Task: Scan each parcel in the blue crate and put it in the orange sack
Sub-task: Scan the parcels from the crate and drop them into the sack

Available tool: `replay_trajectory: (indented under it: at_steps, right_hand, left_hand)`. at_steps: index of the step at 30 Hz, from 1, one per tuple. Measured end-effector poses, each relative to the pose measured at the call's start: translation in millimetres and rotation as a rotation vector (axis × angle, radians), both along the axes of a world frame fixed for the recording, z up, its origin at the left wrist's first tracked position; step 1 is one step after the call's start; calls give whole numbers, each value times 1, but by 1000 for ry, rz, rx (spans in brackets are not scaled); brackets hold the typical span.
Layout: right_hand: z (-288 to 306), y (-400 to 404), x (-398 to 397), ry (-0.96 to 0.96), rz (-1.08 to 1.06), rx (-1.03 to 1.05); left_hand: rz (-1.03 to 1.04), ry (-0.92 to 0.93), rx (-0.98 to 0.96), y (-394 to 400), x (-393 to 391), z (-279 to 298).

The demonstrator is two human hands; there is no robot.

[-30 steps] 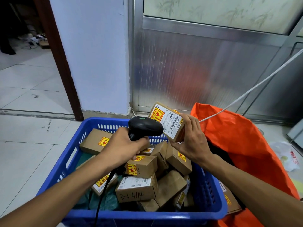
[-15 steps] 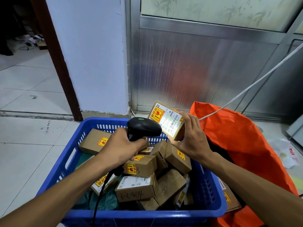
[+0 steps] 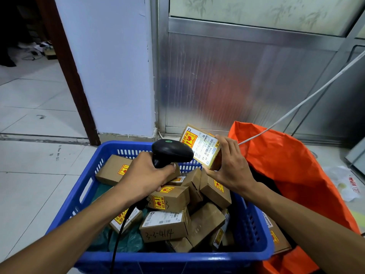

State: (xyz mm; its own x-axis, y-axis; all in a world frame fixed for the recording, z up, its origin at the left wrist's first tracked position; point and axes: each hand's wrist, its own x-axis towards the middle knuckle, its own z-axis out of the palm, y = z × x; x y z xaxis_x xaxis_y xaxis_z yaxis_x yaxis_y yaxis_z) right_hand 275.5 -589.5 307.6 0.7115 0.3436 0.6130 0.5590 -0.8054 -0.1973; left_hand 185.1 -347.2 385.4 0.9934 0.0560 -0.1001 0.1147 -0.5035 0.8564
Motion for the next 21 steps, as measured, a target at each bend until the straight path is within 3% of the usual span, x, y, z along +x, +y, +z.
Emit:
replay_trajectory:
  at_steps: [21]
  right_hand:
    - [-2, -10, 3, 45, 1, -35]
  left_hand:
    - [68, -30, 55, 5, 6, -9]
